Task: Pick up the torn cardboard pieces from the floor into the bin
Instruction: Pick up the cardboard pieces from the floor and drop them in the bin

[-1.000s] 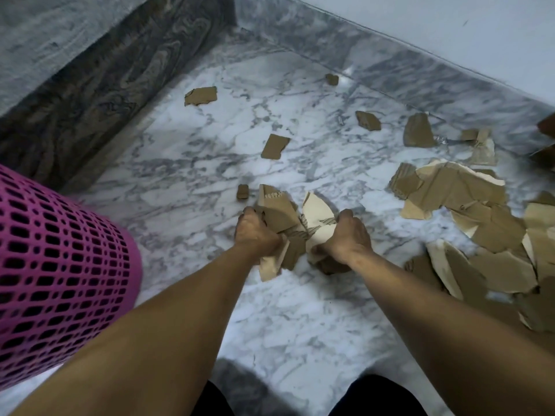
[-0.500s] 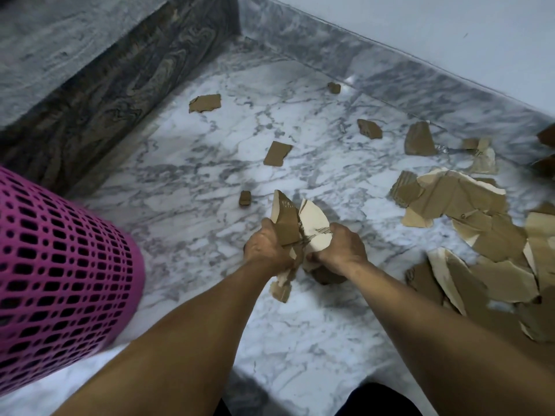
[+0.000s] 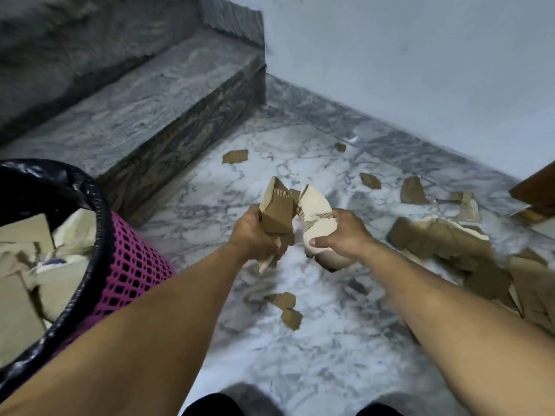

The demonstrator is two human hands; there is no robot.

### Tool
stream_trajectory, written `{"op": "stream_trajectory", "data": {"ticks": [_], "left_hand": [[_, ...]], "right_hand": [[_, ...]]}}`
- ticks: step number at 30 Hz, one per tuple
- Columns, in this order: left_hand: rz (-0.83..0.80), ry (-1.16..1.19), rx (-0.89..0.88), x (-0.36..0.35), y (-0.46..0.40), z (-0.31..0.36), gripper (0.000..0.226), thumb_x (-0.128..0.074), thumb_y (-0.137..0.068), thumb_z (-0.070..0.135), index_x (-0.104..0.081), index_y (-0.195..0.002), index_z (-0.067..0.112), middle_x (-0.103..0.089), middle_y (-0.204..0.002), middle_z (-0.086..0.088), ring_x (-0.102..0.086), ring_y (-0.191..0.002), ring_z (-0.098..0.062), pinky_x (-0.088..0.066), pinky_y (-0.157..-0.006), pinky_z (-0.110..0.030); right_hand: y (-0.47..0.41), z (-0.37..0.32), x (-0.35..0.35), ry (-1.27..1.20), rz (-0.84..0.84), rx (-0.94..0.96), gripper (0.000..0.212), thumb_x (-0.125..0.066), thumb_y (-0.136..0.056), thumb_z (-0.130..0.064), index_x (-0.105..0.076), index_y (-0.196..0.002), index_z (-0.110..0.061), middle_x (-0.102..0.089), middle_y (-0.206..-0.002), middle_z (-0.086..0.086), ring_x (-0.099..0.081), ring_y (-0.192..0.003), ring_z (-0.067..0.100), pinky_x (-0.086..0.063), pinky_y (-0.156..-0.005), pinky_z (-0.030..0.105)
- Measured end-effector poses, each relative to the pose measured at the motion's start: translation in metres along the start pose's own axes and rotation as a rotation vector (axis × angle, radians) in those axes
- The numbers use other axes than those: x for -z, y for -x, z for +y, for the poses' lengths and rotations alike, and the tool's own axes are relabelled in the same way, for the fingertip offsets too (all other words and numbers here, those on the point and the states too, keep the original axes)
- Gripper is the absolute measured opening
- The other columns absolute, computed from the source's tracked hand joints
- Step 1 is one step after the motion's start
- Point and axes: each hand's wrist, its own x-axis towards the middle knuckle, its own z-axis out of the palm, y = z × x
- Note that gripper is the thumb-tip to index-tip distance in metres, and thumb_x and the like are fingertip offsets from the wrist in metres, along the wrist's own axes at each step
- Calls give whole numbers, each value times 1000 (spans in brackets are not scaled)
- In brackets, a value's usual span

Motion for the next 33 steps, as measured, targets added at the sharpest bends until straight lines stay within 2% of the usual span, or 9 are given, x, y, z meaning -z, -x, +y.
{"op": "stream_trajectory", "data": {"ticks": [3,7,11,17,23,25,28,31,33], "left_hand": [[36,-59,-5,45,11,27,54,-80,-63,8,-46,-104,16,-55,-92,0,-56,-90,-23,-55,-73,-37],[131,-58,-55,120,36,50,62,-84,-57,8,-46,-105,17,-59,-104,-5,-57,-98,-23,-55,-81,-38],[260,-26,-68,206,81,56,63,-87,-60,8,-46,-107,17,-53,-98,1,-51,-90,-17,-43,-70,-26],[338,-45,13,299,154,7,54,-88,-60,7,-53,-99,16,-57,-95,-2,-53,-86,-17,-45,-73,-28],[331,-44,184,329,199,-84,33,-84,-62,7,-58,-81,12,-56,-71,0,-48,-57,-7,-39,-39,-12],[303,13,244,329,205,-115,49,-88,-58,7,-59,-98,6,-59,-87,-8,-56,-65,-12,-45,-45,-17],[244,43,313,323,210,-149,92,-90,-61,23,-41,-136,4,-49,-129,-10,-53,-115,-28,-46,-77,-30],[269,56,308,317,208,-164,86,-85,-70,25,-42,-140,1,-50,-130,-10,-51,-117,-25,-40,-85,-27],[303,18,294,314,205,-165,81,-86,-68,28,-49,-135,2,-55,-130,-11,-53,-118,-26,-43,-89,-27]], "right_hand": [[3,-44,19,-13,31,72,84,-89,-40,-45,-64,-116,-18,-69,-112,3,-64,-104,24,-53,-90,37],[24,-114,39,-52,57,179,61,-91,-60,-24,-66,-114,-15,-71,-110,4,-65,-102,23,-52,-89,33],[57,-194,37,-59,51,341,49,-87,-67,-22,-68,-111,-16,-71,-110,2,-65,-100,21,-50,-86,29],[101,-293,-17,-85,-13,440,55,-85,-67,-26,-63,-116,-13,-69,-112,3,-65,-101,23,-53,-92,35],[140,-339,-107,1,-150,478,58,-81,-64,-32,-61,-114,-11,-68,-112,7,-66,-101,25,-55,-89,38],[147,-344,-131,57,-192,472,58,-81,-67,-34,-59,-114,-9,-65,-118,10,-64,-105,27,-54,-92,42],[150,-341,-150,141,-180,451,63,-79,-78,-33,-53,-129,-5,-58,-130,11,-56,-119,28,-47,-99,34],[144,-336,-150,126,-111,431,56,-80,-77,-30,-58,-124,-9,-60,-128,8,-58,-117,26,-50,-97,36],[137,-331,-145,44,-97,387,35,-81,-77,-23,-63,-105,-14,-64,-110,6,-67,-96,23,-60,-78,39]]}}
